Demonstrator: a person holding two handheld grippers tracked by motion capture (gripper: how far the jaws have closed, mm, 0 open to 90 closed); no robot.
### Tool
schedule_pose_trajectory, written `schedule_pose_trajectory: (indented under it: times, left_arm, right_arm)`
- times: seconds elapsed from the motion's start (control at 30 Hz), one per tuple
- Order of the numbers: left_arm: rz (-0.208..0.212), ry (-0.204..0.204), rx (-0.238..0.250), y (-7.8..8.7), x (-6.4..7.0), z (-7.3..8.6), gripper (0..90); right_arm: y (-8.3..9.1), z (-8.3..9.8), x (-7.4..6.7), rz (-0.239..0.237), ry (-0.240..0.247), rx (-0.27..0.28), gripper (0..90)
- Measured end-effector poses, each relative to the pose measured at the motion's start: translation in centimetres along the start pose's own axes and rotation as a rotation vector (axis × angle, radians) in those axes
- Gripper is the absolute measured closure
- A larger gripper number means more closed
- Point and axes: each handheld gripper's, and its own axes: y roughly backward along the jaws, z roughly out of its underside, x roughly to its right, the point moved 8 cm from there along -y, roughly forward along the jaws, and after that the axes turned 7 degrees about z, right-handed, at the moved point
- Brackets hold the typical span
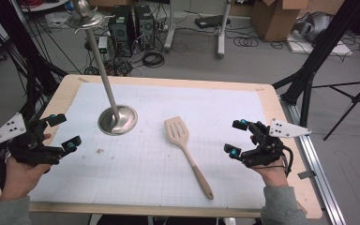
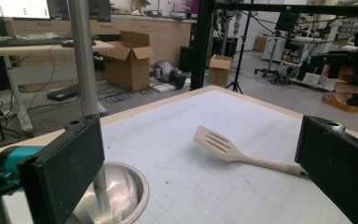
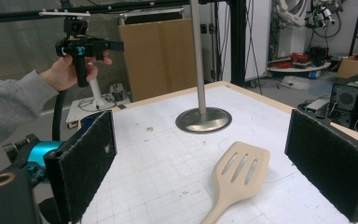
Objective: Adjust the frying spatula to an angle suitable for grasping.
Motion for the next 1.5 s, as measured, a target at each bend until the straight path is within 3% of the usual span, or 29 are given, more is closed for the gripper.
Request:
schedule_pose_trajectory:
  times: [0.27, 0.53, 0.6, 0.67, 0.77, 0.93, 1.0, 1.07, 1.1, 1.13, 1.2, 1.23, 1.33, 1.5]
  left_arm:
    - [0.006, 0.005, -0.003, -0.3, -0.1, 0.2, 1.7]
    - [0.012, 0.014, -0.008, -0.7, -0.1, 0.4, 1.7]
    - [0.015, 0.014, -0.007, -0.7, -0.1, 0.4, 1.7]
    - [0.015, 0.015, -0.008, -0.7, 0.0, 0.4, 1.8]
    - [0.015, 0.015, -0.006, -0.7, 0.1, 0.3, 1.7]
    - [0.013, 0.015, -0.010, -0.8, 0.0, 0.4, 1.8]
    - [0.008, 0.022, -0.011, -0.8, -0.1, 0.6, 1.7]
    - [0.005, 0.022, -0.015, -0.8, -0.2, 0.7, 1.7]
    - [0.005, 0.022, -0.015, -0.8, -0.2, 0.7, 1.7]
    - [0.006, 0.024, -0.015, -0.8, -0.1, 0.7, 1.7]
    - [0.004, 0.021, -0.017, -0.8, -0.1, 0.7, 1.7]
    - [0.005, 0.019, -0.018, -0.7, -0.1, 0.7, 1.8]
    - [0.002, 0.024, -0.013, -0.7, -0.1, 0.6, 1.7]
    - [-0.002, 0.025, -0.018, -0.6, -0.2, 0.8, 1.7]
  right_arm:
    - [0.4, -0.2, 0.1, 0.023, -0.003, 0.015, 7.4]
    - [-0.4, 0.5, 0.0, 0.034, 0.001, -0.015, 7.8]
    - [-0.5, 0.6, -0.1, 0.032, -0.004, -0.023, 12.1]
    - [-0.7, 1.1, -0.5, -0.001, 0.007, -0.029, 20.0]
    - [-0.9, 1.6, -0.4, 0.001, 0.000, -0.034, 30.7]
    - [-1.1, 2.1, -0.1, 0.015, -0.001, -0.042, 40.3]
    - [-1.2, 2.6, -0.1, 0.030, -0.003, -0.056, 50.2]
    - [-1.4, 3.0, -0.1, 0.044, 0.017, -0.075, 59.2]
    - [-1.4, 3.0, -0.1, 0.044, 0.017, -0.075, 59.2]
    - [-1.6, 3.4, -0.3, 0.061, 0.044, -0.096, 68.6]
    - [-1.7, 3.6, -0.3, 0.072, 0.060, -0.104, 73.3]
    - [-2.0, 4.1, -0.3, 0.088, 0.075, -0.116, 81.0]
    - [-2.3, 4.5, -0.3, 0.072, 0.061, -0.124, 88.9]
    - [-2.8, 5.0, -0.4, 0.052, 0.044, -0.133, 89.1]
